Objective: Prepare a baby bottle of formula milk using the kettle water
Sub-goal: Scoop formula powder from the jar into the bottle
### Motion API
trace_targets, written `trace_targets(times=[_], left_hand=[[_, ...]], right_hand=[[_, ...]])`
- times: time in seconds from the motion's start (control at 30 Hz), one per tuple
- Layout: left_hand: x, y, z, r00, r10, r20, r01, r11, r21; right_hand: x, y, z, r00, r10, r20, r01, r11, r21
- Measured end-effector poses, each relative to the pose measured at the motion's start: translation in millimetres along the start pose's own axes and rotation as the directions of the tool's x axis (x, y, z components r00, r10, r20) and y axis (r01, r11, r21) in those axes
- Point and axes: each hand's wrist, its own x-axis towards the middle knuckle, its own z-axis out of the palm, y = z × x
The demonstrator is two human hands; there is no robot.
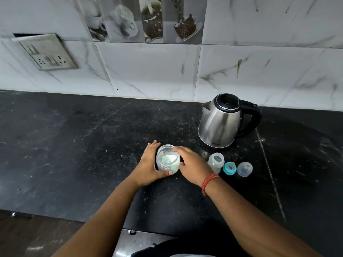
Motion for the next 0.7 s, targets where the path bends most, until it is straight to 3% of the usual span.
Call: trace_targets(times=[0.17, 0.33, 0.53, 0.7], left_hand=[[5.3, 2.9, 7.8, 0.998, 0.069, 0.002, -0.068, 0.989, -0.134], [6.5, 6.7, 13.4, 0.98, 0.161, -0.117, -0.172, 0.981, -0.092], [14.3, 17.5, 25.7, 0.907, 0.399, -0.134, -0.37, 0.908, 0.196], [15.2, 47.7, 35.0, 0.838, 0.534, -0.112, -0.478, 0.818, 0.32]], right_hand=[[-4.0, 0.1, -3.0, 0.999, -0.017, 0.051, 0.016, 1.0, 0.016], [-16.0, 1.1, -19.0, 0.976, -0.165, -0.141, 0.149, 0.982, -0.12], [-16.0, -13.5, -42.6, 0.966, -0.144, 0.215, 0.22, 0.895, -0.389], [-15.2, -20.6, -55.3, 0.968, -0.042, 0.246, 0.173, 0.822, -0.542]])
